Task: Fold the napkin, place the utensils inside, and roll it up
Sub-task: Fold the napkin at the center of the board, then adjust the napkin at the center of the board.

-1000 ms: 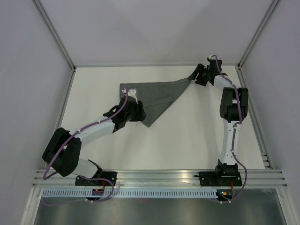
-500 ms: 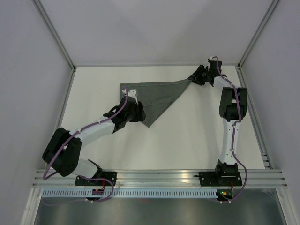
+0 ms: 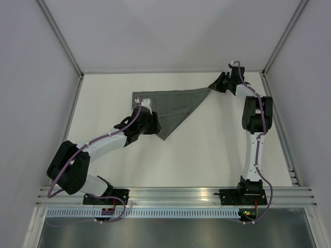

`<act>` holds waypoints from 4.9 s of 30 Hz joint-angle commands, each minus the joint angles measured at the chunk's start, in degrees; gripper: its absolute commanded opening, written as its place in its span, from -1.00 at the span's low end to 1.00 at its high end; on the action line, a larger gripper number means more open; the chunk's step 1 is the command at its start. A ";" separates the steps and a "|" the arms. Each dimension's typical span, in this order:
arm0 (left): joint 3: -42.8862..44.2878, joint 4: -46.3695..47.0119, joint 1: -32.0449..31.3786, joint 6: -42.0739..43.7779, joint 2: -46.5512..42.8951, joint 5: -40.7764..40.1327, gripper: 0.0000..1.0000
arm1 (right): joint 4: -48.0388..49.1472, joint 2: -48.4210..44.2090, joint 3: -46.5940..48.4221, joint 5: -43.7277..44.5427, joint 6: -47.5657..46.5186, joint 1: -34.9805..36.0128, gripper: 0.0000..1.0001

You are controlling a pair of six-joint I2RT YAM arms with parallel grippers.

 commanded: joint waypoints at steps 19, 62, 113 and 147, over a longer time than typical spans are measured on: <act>-3.29 -0.57 -0.28 -7.55 -18.68 0.59 -0.02 | -0.06 -26.77 -16.90 8.78 -25.95 18.99 -0.88; -2.67 -11.74 -0.63 -9.66 -36.53 0.24 -0.15 | -3.67 -28.27 -29.91 15.21 -47.59 42.39 -0.92; -6.01 -11.74 -0.63 -11.06 -34.17 -9.59 -0.14 | -16.50 -25.64 -13.05 7.81 -38.62 30.54 -0.03; 8.31 -7.26 17.21 -19.24 15.75 -15.14 -0.76 | -29.77 -4.89 2.96 5.62 -43.01 19.89 0.20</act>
